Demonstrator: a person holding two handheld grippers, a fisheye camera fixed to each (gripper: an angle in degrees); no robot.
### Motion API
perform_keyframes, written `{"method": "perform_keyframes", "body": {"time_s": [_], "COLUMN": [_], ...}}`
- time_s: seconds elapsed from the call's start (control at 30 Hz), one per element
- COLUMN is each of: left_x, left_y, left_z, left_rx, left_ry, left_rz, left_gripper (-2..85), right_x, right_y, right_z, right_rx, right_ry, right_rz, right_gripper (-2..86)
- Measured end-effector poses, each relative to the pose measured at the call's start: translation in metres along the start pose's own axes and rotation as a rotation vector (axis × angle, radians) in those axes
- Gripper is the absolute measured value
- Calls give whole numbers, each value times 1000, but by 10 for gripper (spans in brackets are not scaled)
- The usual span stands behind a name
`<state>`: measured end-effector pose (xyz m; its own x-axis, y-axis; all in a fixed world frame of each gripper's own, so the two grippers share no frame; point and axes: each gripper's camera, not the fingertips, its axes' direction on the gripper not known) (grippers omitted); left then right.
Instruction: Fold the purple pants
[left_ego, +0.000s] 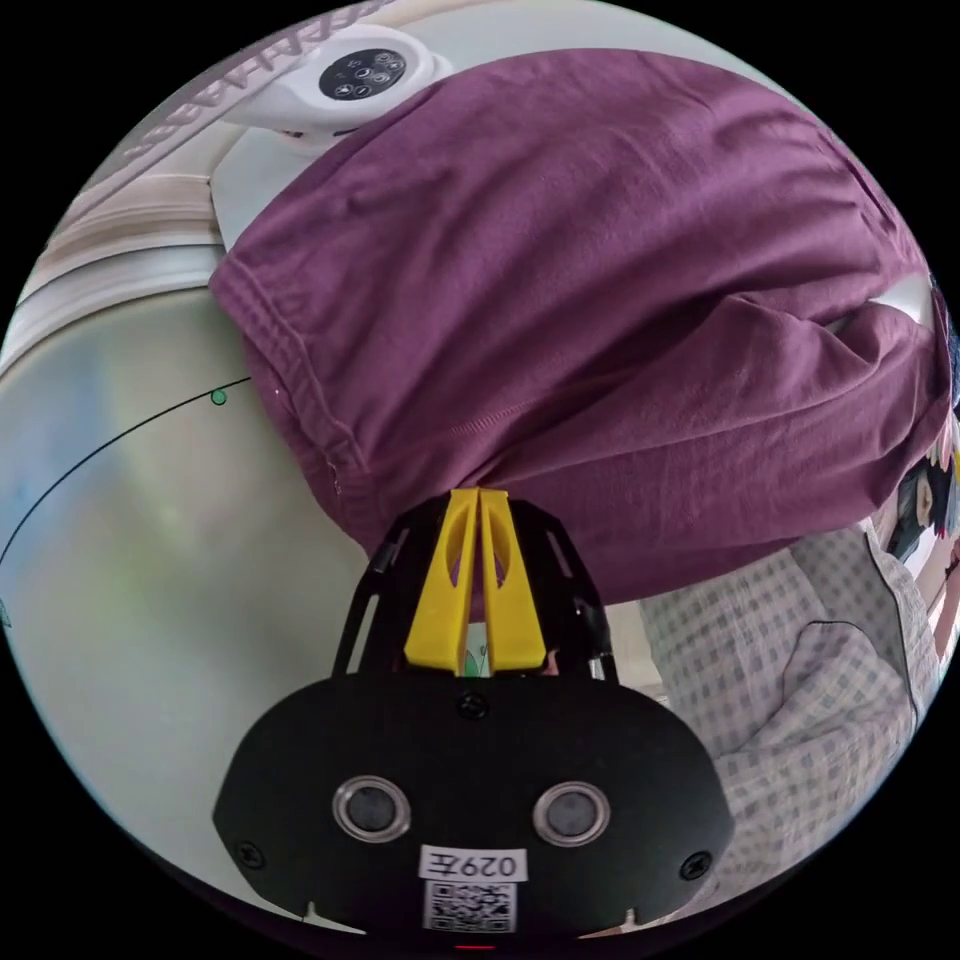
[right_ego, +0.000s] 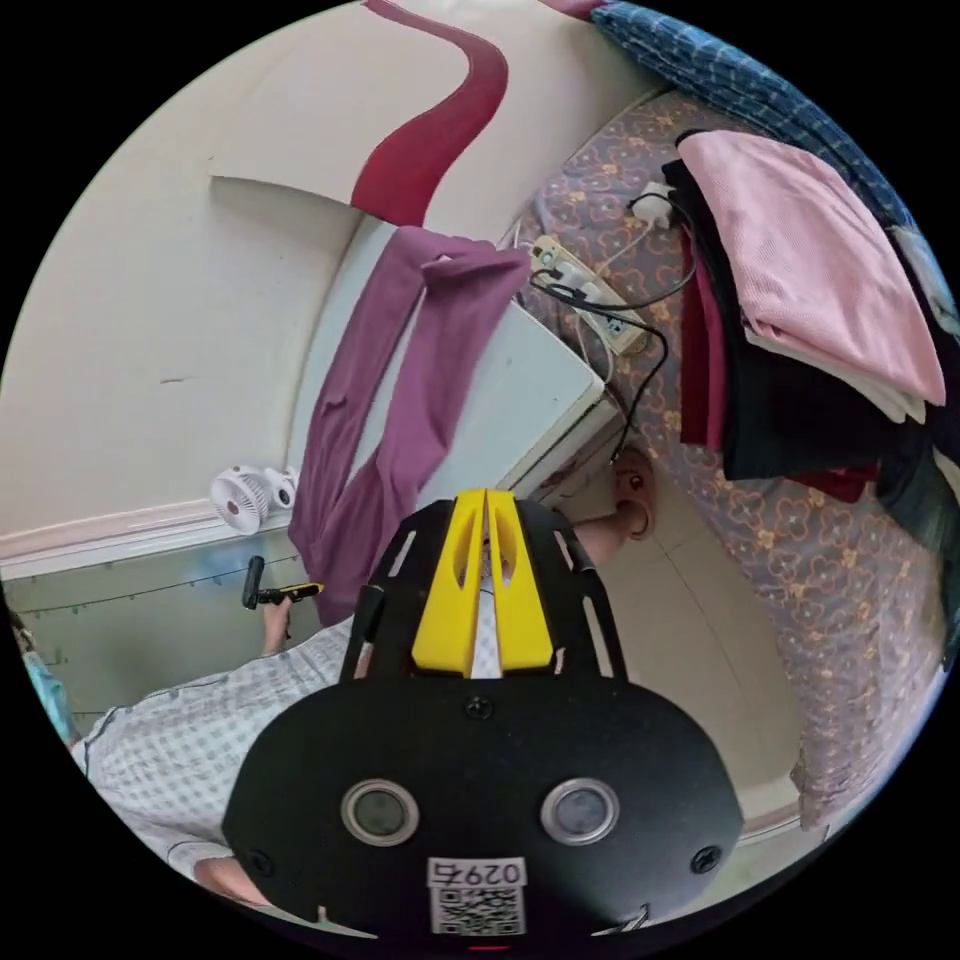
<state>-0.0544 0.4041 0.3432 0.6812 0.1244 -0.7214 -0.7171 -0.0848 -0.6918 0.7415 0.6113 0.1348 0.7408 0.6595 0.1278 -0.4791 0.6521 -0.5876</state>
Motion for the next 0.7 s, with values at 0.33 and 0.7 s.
{"method": "perform_keyframes", "body": {"time_s": [0.33,0.7], "left_x": [25,19], "left_y": [-19,-15], "left_z": [3,6], "left_rx": [-58,-31], "left_ry": [-92,-64], "left_rz": [-6,-56], "left_gripper": [-10,-10], "right_x": [-46,-1], "right_y": [-148,-116], "right_z": [53,-120], "right_rx": [-326,102], "right_ry": [426,0], "right_rz": [-146,-377], "right_gripper": [118,0]}}
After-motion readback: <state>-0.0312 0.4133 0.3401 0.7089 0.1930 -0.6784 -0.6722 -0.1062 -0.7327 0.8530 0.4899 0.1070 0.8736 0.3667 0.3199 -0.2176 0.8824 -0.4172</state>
